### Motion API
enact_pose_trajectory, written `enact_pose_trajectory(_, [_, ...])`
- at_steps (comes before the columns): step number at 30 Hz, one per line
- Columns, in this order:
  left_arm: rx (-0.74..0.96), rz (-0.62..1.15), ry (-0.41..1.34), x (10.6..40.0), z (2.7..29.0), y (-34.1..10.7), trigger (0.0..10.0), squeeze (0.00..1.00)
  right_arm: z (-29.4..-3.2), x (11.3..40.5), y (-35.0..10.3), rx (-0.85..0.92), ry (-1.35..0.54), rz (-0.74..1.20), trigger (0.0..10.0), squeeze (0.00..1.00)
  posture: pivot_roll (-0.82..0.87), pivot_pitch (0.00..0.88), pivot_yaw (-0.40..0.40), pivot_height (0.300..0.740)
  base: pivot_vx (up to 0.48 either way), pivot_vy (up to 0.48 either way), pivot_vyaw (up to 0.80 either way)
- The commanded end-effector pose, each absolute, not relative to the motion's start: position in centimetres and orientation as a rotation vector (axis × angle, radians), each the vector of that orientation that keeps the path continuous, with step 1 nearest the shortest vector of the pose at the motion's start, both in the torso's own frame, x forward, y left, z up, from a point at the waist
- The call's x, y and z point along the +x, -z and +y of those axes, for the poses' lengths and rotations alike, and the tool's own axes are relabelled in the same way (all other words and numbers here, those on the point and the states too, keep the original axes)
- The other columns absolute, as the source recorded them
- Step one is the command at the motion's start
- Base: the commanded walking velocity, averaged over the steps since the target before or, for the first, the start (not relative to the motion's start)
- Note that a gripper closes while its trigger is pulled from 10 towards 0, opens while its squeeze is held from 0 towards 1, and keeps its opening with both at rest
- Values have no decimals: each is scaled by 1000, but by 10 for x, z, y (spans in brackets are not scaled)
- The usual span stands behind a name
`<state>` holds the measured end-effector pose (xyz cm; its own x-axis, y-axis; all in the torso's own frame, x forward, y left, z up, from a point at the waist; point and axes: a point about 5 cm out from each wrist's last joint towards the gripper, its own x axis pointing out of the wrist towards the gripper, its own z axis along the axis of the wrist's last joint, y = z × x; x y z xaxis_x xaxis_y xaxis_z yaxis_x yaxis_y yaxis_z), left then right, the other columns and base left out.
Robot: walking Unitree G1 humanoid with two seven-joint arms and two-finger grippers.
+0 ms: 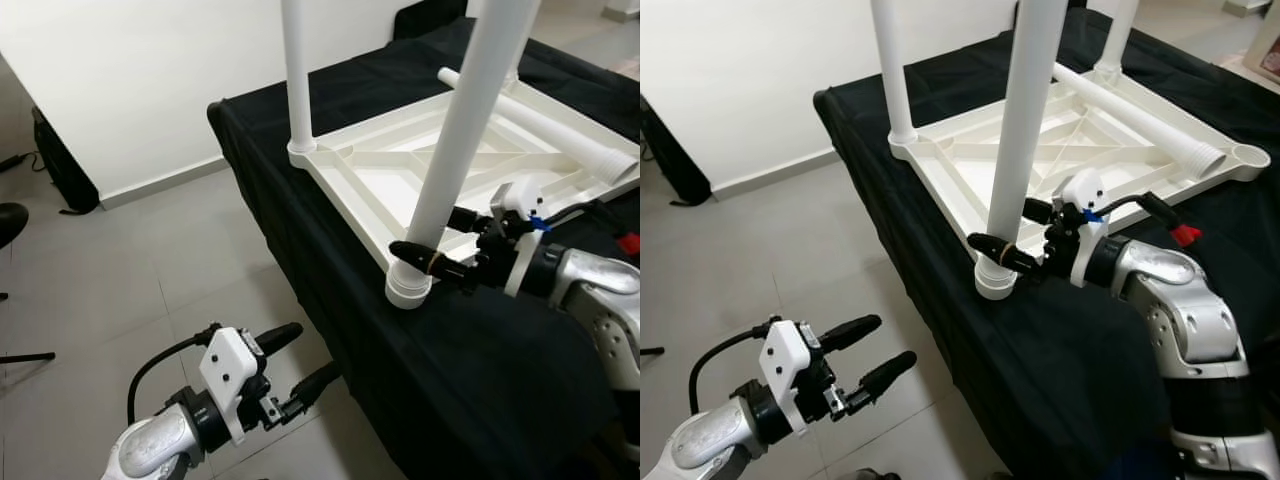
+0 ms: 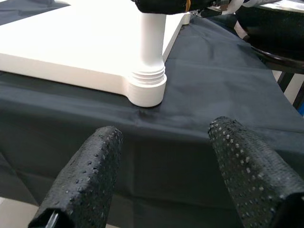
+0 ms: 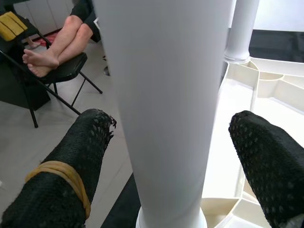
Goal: Building children table
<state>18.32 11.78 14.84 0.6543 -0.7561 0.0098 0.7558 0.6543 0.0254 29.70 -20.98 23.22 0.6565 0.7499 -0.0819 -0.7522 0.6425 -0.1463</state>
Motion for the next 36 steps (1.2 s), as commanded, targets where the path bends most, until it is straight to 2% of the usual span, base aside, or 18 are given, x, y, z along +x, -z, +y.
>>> enact_pose_trajectory(1, [22, -30, 847, 181, 120, -151, 10000, 0, -207, 298, -228, -177, -872, 26, 10000, 0, -22, 200, 0, 740, 0, 0, 0])
enact_pose_trajectory(2, [25, -31, 846, 181, 120, -152, 10000, 0, -207, 299, -228, -176, -874, 24, 3412, 0, -21, 199, -2, 740, 0, 0, 0])
enact_pose_trajectory(3, [25, -31, 846, 181, 120, -152, 10000, 0, -207, 299, -228, -176, -874, 24, 3412, 0, -21, 199, -2, 740, 0, 0, 0])
enact_pose_trajectory(4, [27, -31, 845, 181, 120, -152, 10000, 0, -207, 300, -229, -177, -874, 21, 0, 0, -21, 199, -2, 740, 0, 0, 0])
enact_pose_trajectory(11, [36, -28, 839, 180, 120, -151, 10000, 0, -217, 308, -233, -211, -763, 5, 0, 0, -27, 200, -7, 740, 0, 0, 0])
enact_pose_trajectory(15, [37, -27, 837, 182, 119, -150, 10000, 0, -225, 307, -234, -165, -556, 0, 0, 0, -35, 195, -10, 740, 0, 0, 0])
enact_pose_trajectory(17, [37, -27, 837, 182, 119, -150, 10000, 0, -227, 306, -234, -153, -527, 2, 0, 0, -35, 195, -10, 740, 0, 0, 0])
enact_pose_trajectory(19, [38, -28, 836, 183, 120, -150, 10000, 0, -240, 299, -229, -192, -335, 52, 0, 0, -50, 192, -9, 740, 0, 0, 0])
enact_pose_trajectory(20, [38, -28, 836, 183, 120, -150, 10000, 0, -240, 299, -229, -192, -335, 52, 0, 0, -50, 192, -9, 740, 0, 0, 0])
enact_pose_trajectory(23, [40, -28, 844, 185, 120, -149, 10000, 0, -268, 281, -213, -238, 4, 192, 0, 0, -68, 188, -4, 740, 0, 0, 0])
enact_pose_trajectory(24, [40, -28, 844, 185, 120, -149, 10000, 0, -268, 281, -213, -238, 4, 192, 0, 0, -68, 188, -4, 740, 0, 0, 0])
enact_pose_trajectory(25, [40, -29, 848, 186, 120, -149, 10000, 0, -277, 273, -207, -238, 116, 241, 0, 0, -73, 187, -2, 740, 0, 0, 0])
enact_pose_trajectory(26, [40, -29, 848, 186, 120, -149, 10000, 0, -277, 273, -207, -238, 116, 241, 0, 0, -73, 187, -2, 740, 0, 0, 0])
enact_pose_trajectory(27, [40, -29, 851, 187, 119, -148, 10000, 0, -283, 265, -203, -234, 213, 273, 0, 0, -78, 186, 0, 740, 0, 0, 0])
enact_pose_trajectory(28, [40, -30, 858, 189, 118, -148, 10000, 0, -282, 258, -198, -206, 298, 288, 0, 0, -82, 184, 5, 740, 0, 0, 0])
enact_pose_trajectory(30, [39, -31, 860, 189, 117, -148, 10000, 0, -278, 258, -196, -168, 312, 291, 0, 0, -83, 182, 6, 740, 0, 0, 0])
enact_pose_trajectory(31, [39, -32, 864, 190, 116, -148, 10000, 0, -266, 260, -193, -61, 330, 297, 0, 0, -79, 178, 5, 740, 0, 0, 0])
enact_pose_trajectory(36, [38, -33, 866, 190, 116, -148, 10000, 0, -257, 262, -192, -2, 333, 297, 0, 0, -79, 178, 5, 740, 0, 0, 0])
